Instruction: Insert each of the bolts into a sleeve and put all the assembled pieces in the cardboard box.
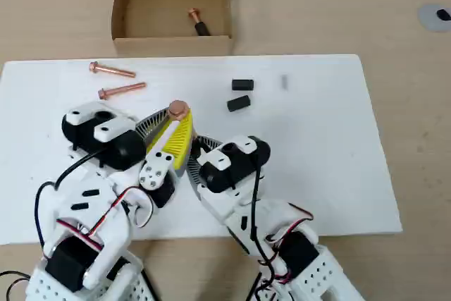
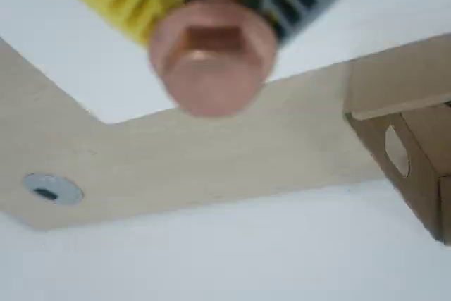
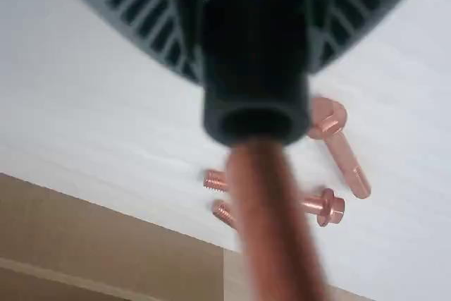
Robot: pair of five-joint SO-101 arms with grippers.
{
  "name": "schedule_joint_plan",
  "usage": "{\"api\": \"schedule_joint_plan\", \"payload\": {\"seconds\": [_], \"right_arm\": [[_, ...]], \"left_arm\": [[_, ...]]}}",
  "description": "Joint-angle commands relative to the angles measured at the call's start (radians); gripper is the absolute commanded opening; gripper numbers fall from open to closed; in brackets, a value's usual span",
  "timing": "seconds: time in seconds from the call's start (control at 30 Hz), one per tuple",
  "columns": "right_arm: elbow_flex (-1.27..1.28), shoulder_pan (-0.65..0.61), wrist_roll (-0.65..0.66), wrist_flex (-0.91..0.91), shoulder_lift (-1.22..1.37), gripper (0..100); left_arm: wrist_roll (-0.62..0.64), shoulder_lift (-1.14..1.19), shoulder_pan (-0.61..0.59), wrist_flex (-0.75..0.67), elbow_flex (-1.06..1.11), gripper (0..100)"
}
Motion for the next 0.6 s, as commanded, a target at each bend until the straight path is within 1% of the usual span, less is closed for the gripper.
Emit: {"api": "schedule_joint_plan", "payload": {"seconds": [0.0, 0.2, 0.37, 0.57], "right_arm": [[-0.004, 0.019, -0.011, -0.029, -0.156, 0.9], [-0.004, 0.019, -0.011, -0.029, -0.156, 0.9], [-0.004, 0.019, -0.009, -0.026, -0.156, 0.9], [-0.004, 0.019, -0.009, -0.026, -0.156, 0.9]], "left_arm": [[-0.009, -0.012, 0.009, 0.0, -0.012, 1], [-0.015, -0.01, 0.003, 0.008, -0.029, 1], [-0.084, -0.005, 0.003, 0.008, -0.026, 1], [-0.087, -0.005, 0.003, 0.008, -0.012, 1]]}}
